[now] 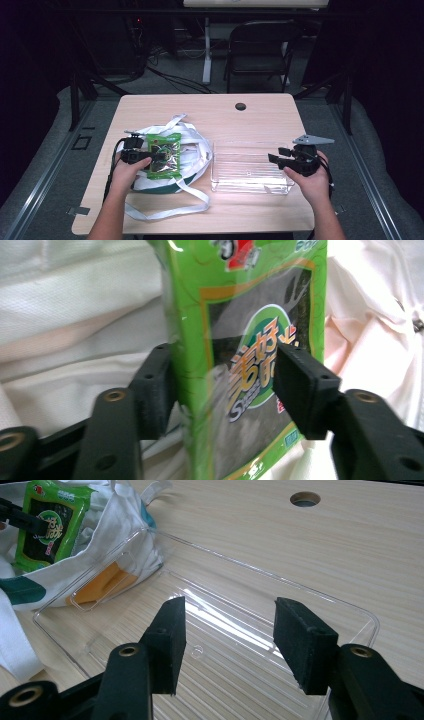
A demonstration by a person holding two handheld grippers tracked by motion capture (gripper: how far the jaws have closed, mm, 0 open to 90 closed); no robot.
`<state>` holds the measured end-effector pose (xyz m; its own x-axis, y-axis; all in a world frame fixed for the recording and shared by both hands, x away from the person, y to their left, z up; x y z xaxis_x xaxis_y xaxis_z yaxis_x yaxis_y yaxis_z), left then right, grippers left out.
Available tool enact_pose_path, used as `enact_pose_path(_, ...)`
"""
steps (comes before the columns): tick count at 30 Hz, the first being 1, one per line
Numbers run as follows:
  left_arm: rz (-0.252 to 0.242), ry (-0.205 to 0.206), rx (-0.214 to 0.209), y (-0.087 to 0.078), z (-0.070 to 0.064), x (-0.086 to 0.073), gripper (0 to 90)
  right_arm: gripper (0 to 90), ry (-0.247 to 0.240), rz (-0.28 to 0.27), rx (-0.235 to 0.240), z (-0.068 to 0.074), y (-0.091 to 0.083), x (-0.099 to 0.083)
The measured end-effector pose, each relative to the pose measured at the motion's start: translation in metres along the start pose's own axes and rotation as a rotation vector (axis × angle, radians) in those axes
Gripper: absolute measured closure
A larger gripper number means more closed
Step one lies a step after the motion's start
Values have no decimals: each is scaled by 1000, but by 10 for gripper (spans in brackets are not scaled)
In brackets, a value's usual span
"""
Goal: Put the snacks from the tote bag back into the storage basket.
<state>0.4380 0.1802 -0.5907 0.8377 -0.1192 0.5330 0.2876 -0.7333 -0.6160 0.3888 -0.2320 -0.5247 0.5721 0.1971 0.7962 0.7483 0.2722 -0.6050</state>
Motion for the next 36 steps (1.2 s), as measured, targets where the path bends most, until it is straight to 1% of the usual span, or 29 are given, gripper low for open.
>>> enact_pose_path(1,9,3,-12,0,-2,-1,463,468,2,-1,0,0,0,0)
enact_pose_path(6,13,23,-15,-1,-5,0,534,467,5,-2,-1,-1,0,0)
enact_pose_path(8,7,32,-18,-3,-8,0,556,468,2,-2,-2,-1,-1,0)
enact_pose_path(11,10,44,-25,-5,-11,0,574,467,3,-3,-2,-1,-1,0)
enact_pose_path(14,15,55,-22,-6,-12,0,587,466,3,-3,-5,-2,-1,0)
enact_pose_path(19,16,89,-37,-13,-18,0,623,466,11,-9,-8,-5,-3,1)
enact_pose_path(20,16,89,-37,-13,-18,0,631,466,11,-10,-8,-5,-4,1)
enact_pose_path(21,24,116,-37,-15,-22,0,639,466,14,-10,-8,-6,-4,1)
enact_pose_path(22,24,116,-37,-15,-22,0,647,466,14,-10,-8,-6,-4,1)
enact_pose_path(23,28,134,-35,-17,-23,1,659,466,19,-13,-9,-7,-4,1)
enact_pose_path(24,15,140,-55,-20,-29,2,703,466,21,-12,-9,-7,-4,1)
enact_pose_path(25,15,140,-55,-20,-29,2,719,465,21,-13,-9,-7,-5,1)
enact_pose_path(26,13,154,-60,-22,-31,3,719,465,21,-13,-9,-7,-5,1)
enact_pose_path(27,9,165,-56,-23,-33,4,721,465,21,-13,-8,-7,-5,1)
enact_pose_path(28,21,186,-45,-25,-36,5,724,464,22,-12,-11,-8,-5,1)
enact_pose_path(29,21,186,-45,-25,-36,5,725,464,23,-12,-10,-8,-4,1)
enact_pose_path(31,27,201,-33,-25,-38,5,728,464,25,-14,-10,-8,-4,0)
enact_pose_path(33,26,202,-31,-26,-38,5,730,464,24,-12,-11,-8,-4,0)
enact_pose_path(35,23,206,-23,-27,-36,6,731,464,24,-12,-11,-8,-4,0)
enact_pose_path(36,25,207,-12,-28,-35,5,731,464,24,-12,-10,-8,-4,0)
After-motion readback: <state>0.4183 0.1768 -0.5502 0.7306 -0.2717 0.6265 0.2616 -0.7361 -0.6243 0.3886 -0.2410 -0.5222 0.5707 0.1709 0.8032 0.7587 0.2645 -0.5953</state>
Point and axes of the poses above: each handheld gripper's, and its own axes: y roughly forward along the jaws, x roughly out of its top, z roughly to its left, the point moved 9 cm from there along y, roughly forward along the jaws, and after that the axes turned 15 degrees about -x, right-handed, at the moved point
